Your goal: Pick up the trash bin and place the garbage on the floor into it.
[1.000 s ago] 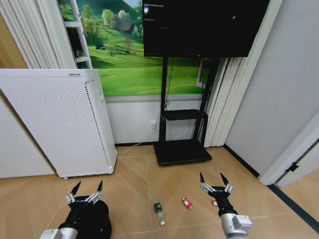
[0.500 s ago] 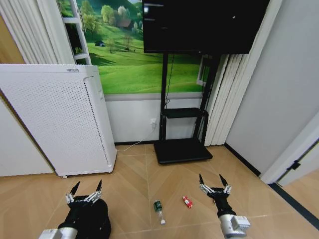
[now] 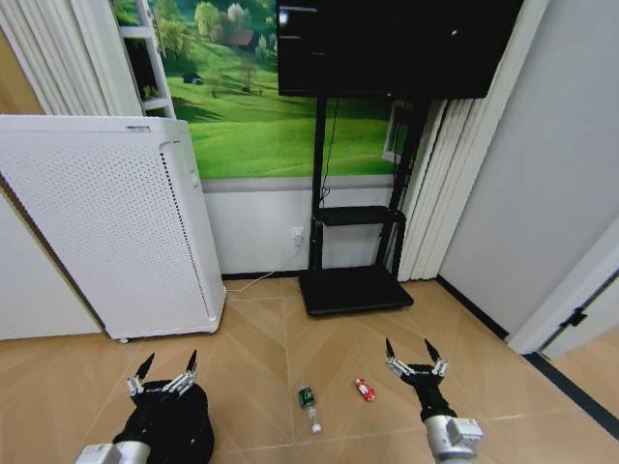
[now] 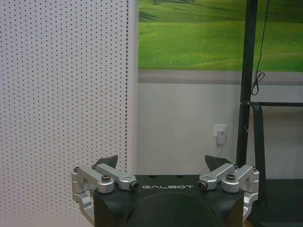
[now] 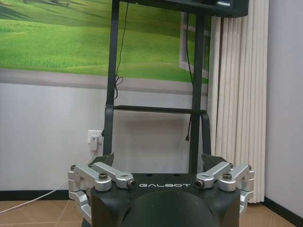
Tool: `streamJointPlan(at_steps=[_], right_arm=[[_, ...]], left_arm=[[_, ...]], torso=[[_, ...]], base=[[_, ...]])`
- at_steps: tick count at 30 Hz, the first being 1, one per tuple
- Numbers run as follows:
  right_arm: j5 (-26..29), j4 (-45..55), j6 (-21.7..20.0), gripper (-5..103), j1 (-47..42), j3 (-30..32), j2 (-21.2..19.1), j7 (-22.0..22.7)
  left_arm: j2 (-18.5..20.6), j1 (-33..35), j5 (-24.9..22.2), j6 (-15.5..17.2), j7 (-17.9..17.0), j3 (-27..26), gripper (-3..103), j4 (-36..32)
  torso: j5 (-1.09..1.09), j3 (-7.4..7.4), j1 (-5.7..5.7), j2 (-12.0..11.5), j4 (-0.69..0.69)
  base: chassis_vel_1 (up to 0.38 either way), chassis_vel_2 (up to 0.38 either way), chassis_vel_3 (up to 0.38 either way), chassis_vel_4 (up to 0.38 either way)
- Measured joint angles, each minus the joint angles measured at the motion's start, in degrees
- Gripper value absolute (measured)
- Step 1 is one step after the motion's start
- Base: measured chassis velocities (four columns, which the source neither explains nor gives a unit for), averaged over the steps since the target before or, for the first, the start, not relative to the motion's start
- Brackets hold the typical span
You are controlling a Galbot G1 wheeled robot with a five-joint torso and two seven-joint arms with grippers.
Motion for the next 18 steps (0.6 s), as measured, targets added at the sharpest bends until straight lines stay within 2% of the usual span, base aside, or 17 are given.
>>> streamJointPlan(at_steps=[14, 18], right_arm=[[0.0, -0.1, 0.2, 100, 0.1, -0.1, -0.1, -0.1], [0.0, -0.1, 0.2, 100, 0.1, -0.1, -0.1, -0.1]], left_arm=[[-0.2, 0.2, 0.6, -0.7, -0.9, -0.3, 100, 0.0], [-0.1, 0.4, 1.1, -2.8, -3.4, -1.2, 100, 0.3]], torso=[[0.0, -2.57, -0.1, -2.9, 0.0], [0.0, -2.77, -0.11, -3.0, 0.0]], base=[[0.0, 0.0, 0.0, 0.0], [0.0, 0.0, 0.0, 0.0]])
